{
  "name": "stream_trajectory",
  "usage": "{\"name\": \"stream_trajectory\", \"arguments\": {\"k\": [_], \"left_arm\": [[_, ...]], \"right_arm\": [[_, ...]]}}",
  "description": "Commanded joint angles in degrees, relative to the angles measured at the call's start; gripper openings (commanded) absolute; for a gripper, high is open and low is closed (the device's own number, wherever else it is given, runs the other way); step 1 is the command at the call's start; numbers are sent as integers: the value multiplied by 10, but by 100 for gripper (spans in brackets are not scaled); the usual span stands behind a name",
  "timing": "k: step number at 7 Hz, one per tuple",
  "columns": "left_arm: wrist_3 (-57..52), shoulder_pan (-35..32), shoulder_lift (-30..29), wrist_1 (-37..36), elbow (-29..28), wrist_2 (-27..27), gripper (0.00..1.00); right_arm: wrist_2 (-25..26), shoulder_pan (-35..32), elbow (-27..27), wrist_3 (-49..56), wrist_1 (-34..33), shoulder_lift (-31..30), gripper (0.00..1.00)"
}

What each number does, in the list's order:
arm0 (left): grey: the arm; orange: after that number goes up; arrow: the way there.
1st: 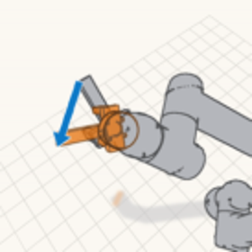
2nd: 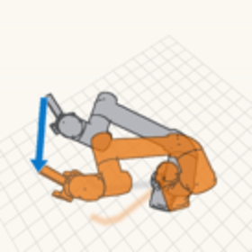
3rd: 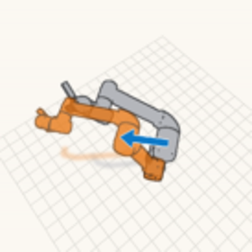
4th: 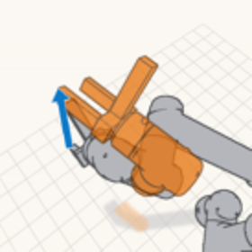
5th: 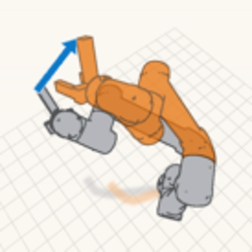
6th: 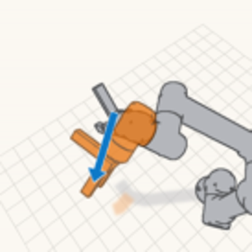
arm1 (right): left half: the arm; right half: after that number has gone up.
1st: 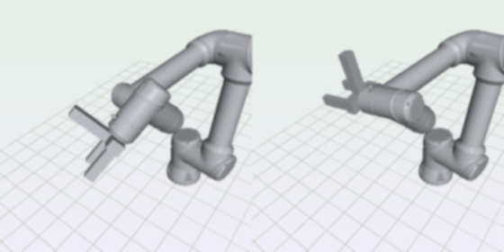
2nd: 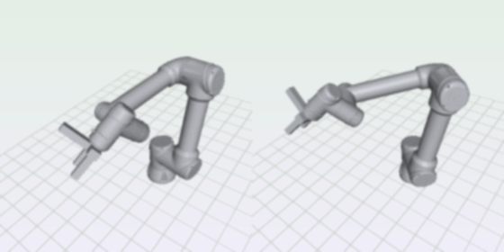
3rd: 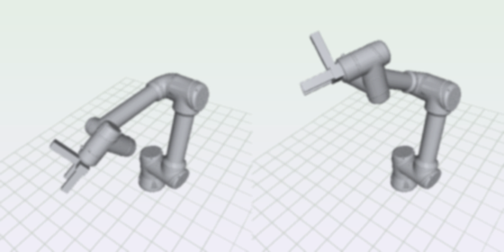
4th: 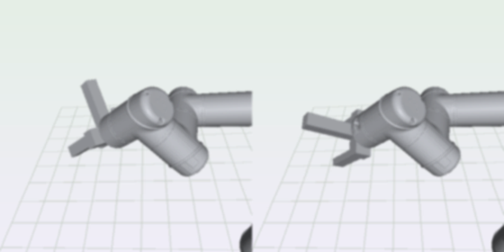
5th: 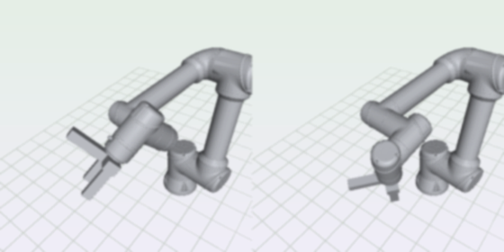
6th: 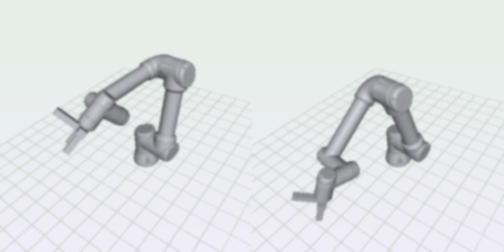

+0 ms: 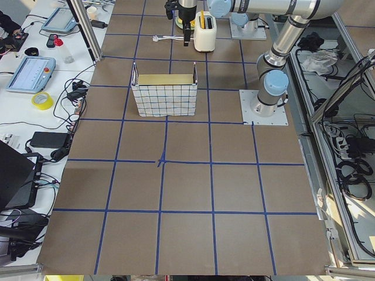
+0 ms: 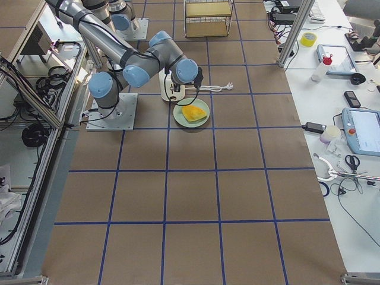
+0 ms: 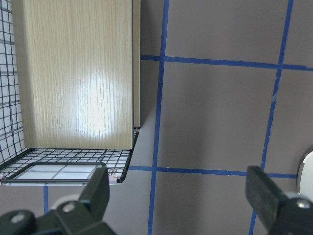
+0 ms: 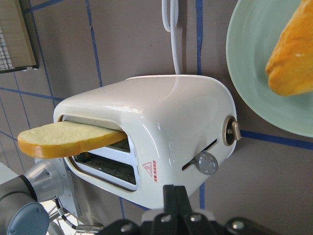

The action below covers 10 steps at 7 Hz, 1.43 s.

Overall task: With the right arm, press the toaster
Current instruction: 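Press the toaster's grey side lever down with the right gripper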

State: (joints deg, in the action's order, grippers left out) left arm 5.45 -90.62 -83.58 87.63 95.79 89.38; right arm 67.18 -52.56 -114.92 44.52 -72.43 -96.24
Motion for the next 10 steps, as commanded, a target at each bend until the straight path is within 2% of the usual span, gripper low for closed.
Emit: {"name": "stream_trajectory", "arguments": {"k": [1,4,7,10], "left_arm": [[0,0,0,0,0,0,100],[0,0,0,0,0,0,100],[0,0,0,0,0,0,100],[0,0,0,0,0,0,100]], "right_arm": [[-9,4,-31,23,-3,9,0],[-6,5,-37,29,-5,38,0],[-1,6,-65,29,-22,47,0],[2,7,-65,28,-33,68,0]]}}
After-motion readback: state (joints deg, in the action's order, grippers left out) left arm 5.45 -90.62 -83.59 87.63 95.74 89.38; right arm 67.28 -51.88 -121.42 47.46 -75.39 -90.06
